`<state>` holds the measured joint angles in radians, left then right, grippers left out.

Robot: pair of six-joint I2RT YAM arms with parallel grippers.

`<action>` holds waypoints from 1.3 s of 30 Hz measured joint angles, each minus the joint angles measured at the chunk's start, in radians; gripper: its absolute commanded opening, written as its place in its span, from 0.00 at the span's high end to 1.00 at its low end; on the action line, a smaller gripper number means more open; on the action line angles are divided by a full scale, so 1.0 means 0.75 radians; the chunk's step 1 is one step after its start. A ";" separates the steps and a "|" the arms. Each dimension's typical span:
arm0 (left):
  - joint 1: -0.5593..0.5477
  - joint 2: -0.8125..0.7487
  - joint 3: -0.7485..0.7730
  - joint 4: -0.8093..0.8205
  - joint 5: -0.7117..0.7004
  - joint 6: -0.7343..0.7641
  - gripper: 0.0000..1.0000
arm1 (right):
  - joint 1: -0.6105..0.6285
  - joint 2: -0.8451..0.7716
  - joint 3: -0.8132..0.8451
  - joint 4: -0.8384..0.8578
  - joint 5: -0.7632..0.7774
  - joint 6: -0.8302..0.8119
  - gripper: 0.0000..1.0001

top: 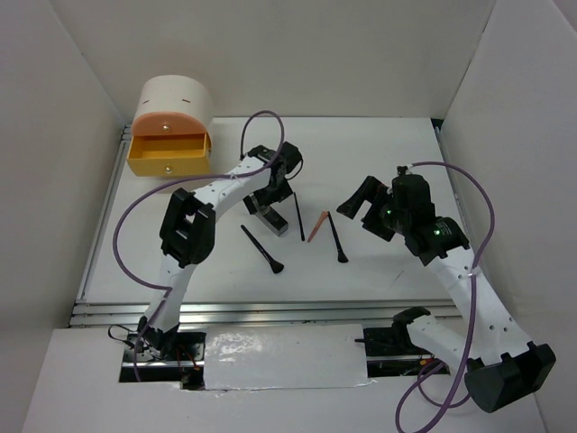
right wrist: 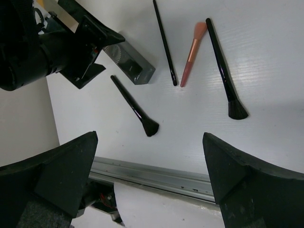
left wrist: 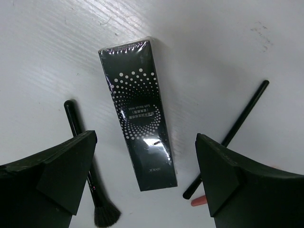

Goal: Organize the makeup

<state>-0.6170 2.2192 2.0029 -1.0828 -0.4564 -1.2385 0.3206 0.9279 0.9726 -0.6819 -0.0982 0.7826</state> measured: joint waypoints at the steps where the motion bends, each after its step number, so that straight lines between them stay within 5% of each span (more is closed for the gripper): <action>1: 0.003 0.000 -0.017 0.012 0.005 -0.005 0.03 | 0.000 0.004 0.000 0.001 -0.006 -0.001 0.00; 5: 0.017 0.000 -0.119 0.066 0.024 -0.034 0.13 | 0.000 0.018 -0.001 0.001 -0.023 -0.007 0.00; 9: 0.031 0.003 -0.193 0.122 0.050 -0.036 0.35 | 0.001 0.029 -0.001 0.002 -0.031 -0.010 0.00; 10: 0.035 0.005 -0.201 0.132 0.053 -0.035 0.44 | 0.000 0.033 -0.001 0.002 -0.032 -0.012 0.00; 12: 0.042 0.007 -0.211 0.155 0.064 -0.036 0.81 | 0.001 0.041 -0.001 0.002 -0.031 -0.016 0.00; 15: 0.053 0.010 -0.193 0.162 0.070 -0.030 0.96 | 0.002 0.054 -0.001 0.001 -0.031 -0.023 0.00; 22: 0.074 -0.065 -0.032 0.168 0.061 -0.022 0.98 | 0.006 0.083 0.005 0.001 -0.029 -0.025 0.00; 27: 0.118 -0.456 -0.123 0.312 0.009 -0.045 0.98 | 0.006 0.113 0.011 0.001 -0.030 -0.025 0.00; 33: 0.391 -0.976 -0.397 0.521 -0.133 -0.141 0.97 | 0.010 0.141 0.038 0.002 -0.036 -0.031 0.00; 39: 0.610 -1.014 -0.541 0.645 -0.209 -0.206 0.94 | 0.012 0.142 0.046 0.003 -0.050 -0.032 0.00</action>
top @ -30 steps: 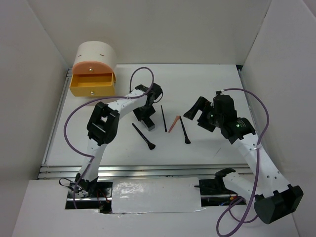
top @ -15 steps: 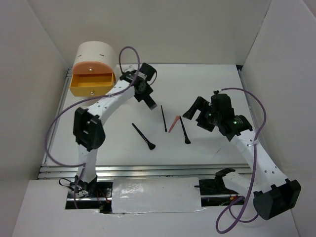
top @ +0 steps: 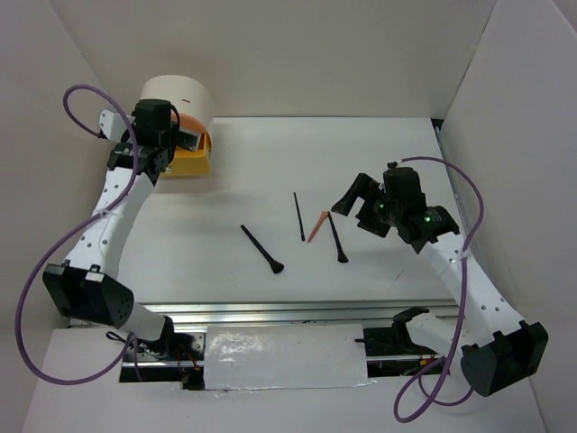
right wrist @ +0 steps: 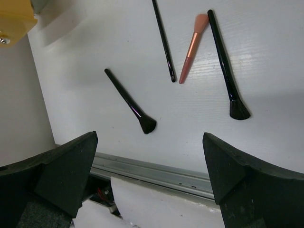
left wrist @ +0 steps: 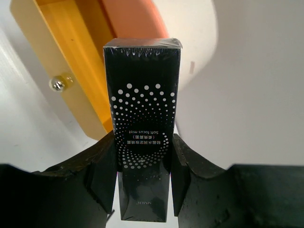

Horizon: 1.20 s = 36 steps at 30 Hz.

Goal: Organize the makeup

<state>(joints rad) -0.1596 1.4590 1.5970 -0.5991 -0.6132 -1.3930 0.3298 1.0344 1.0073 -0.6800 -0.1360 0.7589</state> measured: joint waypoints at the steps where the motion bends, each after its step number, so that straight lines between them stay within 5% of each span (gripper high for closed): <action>1: 0.023 0.015 -0.026 0.022 0.015 -0.007 0.94 | 0.000 0.001 -0.001 0.000 -0.003 0.000 0.00; 16: 0.243 0.229 -0.035 0.199 0.172 -0.186 0.74 | 0.011 -0.020 -0.022 0.006 -0.015 -0.004 0.00; 22: 0.275 0.254 -0.066 0.211 0.232 -0.216 0.52 | 0.011 -0.022 -0.022 0.007 -0.015 -0.004 0.00; 31: 0.280 0.277 -0.057 0.268 0.282 -0.202 0.01 | 0.011 -0.019 -0.022 0.007 -0.016 -0.013 0.00; 34: 0.280 0.277 -0.027 0.290 0.297 -0.195 0.01 | 0.011 -0.015 -0.022 0.007 -0.015 -0.013 0.00; 36: 0.281 0.276 0.002 0.304 0.302 -0.184 0.15 | 0.011 -0.014 -0.022 0.007 -0.015 -0.013 0.00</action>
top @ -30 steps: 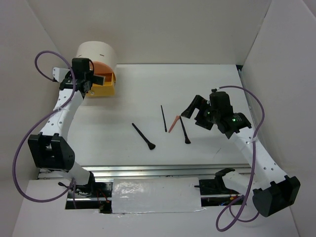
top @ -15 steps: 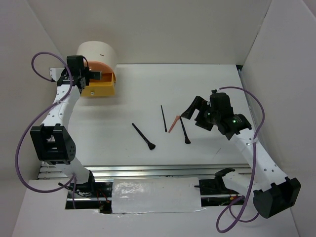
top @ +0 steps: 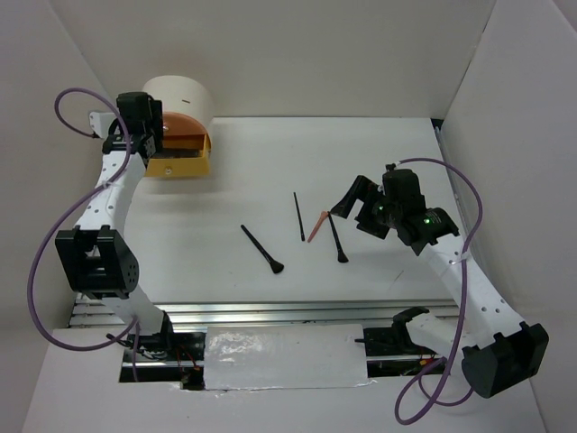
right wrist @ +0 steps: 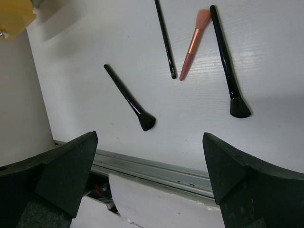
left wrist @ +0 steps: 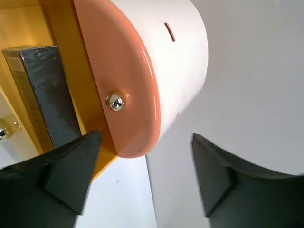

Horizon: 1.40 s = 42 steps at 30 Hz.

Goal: Organize the makeup

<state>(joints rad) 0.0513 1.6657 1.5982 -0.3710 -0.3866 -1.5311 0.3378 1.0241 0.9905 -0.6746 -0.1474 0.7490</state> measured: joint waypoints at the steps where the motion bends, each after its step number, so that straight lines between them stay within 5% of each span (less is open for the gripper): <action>1: -0.001 -0.006 0.005 0.005 0.001 0.008 0.38 | 0.000 0.000 0.000 0.000 0.001 0.000 0.00; 5: -0.001 -0.065 -0.001 -0.096 0.010 0.018 1.00 | 0.000 0.000 0.000 0.002 0.001 0.001 0.00; 16: 0.003 -0.123 -0.208 -0.385 0.001 0.015 1.00 | 0.001 0.031 0.000 0.004 -0.011 0.001 0.00; 42: 0.066 0.154 -0.249 0.141 0.226 0.331 0.92 | 0.000 0.018 0.000 0.004 0.048 0.001 0.00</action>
<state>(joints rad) 0.1009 1.7809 1.4113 -0.2653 -0.2169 -1.2831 0.3378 1.0374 0.9905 -0.6720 -0.1116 0.7498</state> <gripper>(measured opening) 0.072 0.999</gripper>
